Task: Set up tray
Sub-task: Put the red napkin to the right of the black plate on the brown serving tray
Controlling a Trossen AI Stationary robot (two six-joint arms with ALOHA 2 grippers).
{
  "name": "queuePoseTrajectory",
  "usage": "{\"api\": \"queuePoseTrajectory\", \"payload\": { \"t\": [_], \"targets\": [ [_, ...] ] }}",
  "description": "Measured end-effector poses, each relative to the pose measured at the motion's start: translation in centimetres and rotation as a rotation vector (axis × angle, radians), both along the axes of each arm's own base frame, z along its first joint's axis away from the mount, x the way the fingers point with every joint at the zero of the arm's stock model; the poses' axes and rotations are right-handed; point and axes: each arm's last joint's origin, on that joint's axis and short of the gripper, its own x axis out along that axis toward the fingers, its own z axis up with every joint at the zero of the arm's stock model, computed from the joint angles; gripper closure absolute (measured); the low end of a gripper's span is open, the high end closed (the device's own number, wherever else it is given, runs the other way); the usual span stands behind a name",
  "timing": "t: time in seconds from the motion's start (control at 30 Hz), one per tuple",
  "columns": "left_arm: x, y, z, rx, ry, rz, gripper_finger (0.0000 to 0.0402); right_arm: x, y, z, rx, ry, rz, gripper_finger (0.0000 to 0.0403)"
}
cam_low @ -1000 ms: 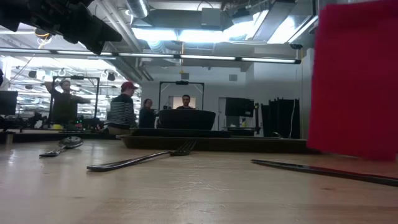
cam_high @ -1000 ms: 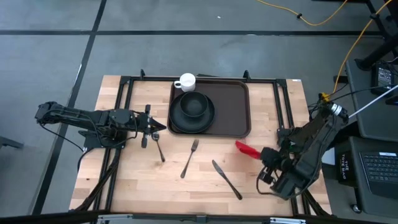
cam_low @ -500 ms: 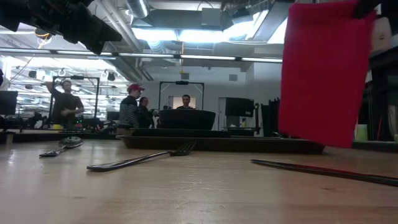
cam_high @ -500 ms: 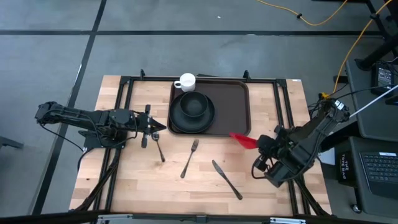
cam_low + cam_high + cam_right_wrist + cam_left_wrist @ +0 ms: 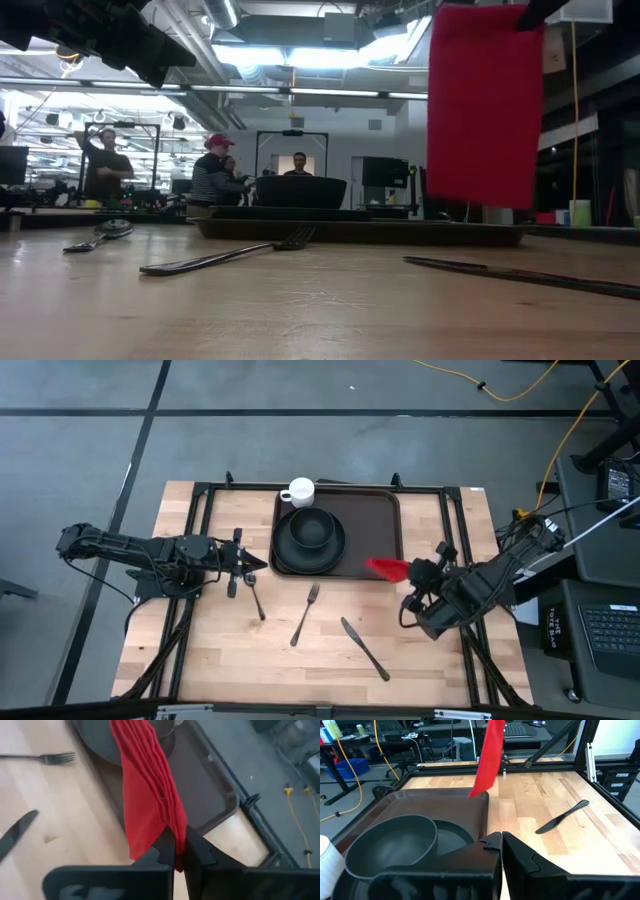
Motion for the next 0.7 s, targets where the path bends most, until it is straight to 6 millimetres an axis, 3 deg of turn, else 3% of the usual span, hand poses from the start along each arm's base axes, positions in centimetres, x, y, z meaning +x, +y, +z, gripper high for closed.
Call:
{"api": "queuePoseTrajectory", "payload": {
  "t": [0.3, 0.7],
  "targets": [
    [0.0, 0.0, 0.0, -0.010, -0.001, 0.002, 0.0396, 2.1, -2.9, 0.5, -0.104, 0.117, 0.106, 0.0386],
    [0.0, 0.0, 0.0, -0.036, -0.002, 0.008, 0.0396, 4.8, -8.4, 0.6, -0.208, 0.402, 0.300, 0.0386]
  ]
}}
